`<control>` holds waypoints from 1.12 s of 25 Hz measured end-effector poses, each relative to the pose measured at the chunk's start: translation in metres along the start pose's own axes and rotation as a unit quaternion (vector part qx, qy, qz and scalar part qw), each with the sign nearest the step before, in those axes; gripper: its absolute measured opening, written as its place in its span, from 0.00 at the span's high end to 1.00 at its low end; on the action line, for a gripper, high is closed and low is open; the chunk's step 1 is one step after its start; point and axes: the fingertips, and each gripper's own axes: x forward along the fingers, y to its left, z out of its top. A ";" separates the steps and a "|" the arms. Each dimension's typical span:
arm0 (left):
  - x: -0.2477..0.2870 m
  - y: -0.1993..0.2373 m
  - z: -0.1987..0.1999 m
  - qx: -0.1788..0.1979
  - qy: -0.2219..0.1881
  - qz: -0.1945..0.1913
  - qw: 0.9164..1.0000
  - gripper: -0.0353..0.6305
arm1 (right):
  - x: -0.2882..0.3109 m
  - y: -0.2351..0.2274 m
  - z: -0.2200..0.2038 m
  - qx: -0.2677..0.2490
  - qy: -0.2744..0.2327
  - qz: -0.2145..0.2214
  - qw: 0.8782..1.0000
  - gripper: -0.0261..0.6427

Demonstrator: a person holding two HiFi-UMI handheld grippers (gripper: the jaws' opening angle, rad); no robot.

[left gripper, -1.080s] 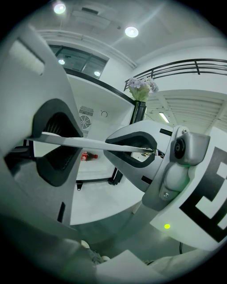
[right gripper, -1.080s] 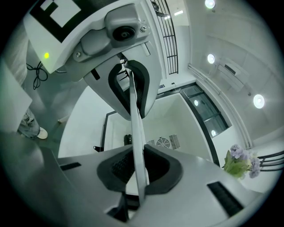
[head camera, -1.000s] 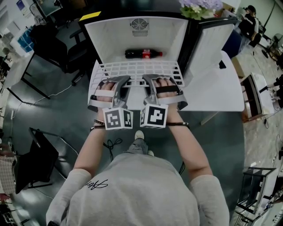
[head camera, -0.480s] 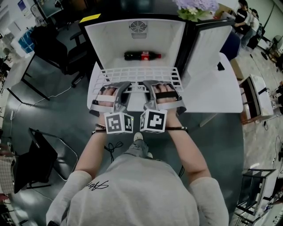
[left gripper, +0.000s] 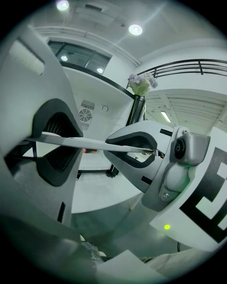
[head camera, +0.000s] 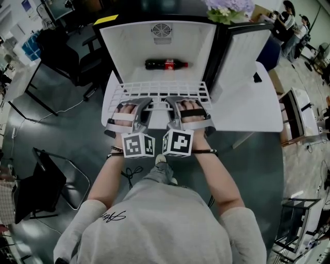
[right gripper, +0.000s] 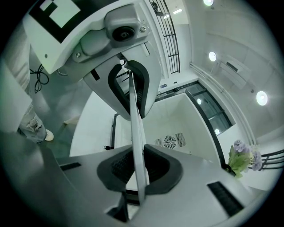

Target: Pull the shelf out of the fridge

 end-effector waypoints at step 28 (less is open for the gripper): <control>-0.006 -0.009 0.000 -0.002 -0.002 -0.006 1.000 0.88 | -0.005 0.010 0.001 -0.003 0.003 0.004 1.000 0.90</control>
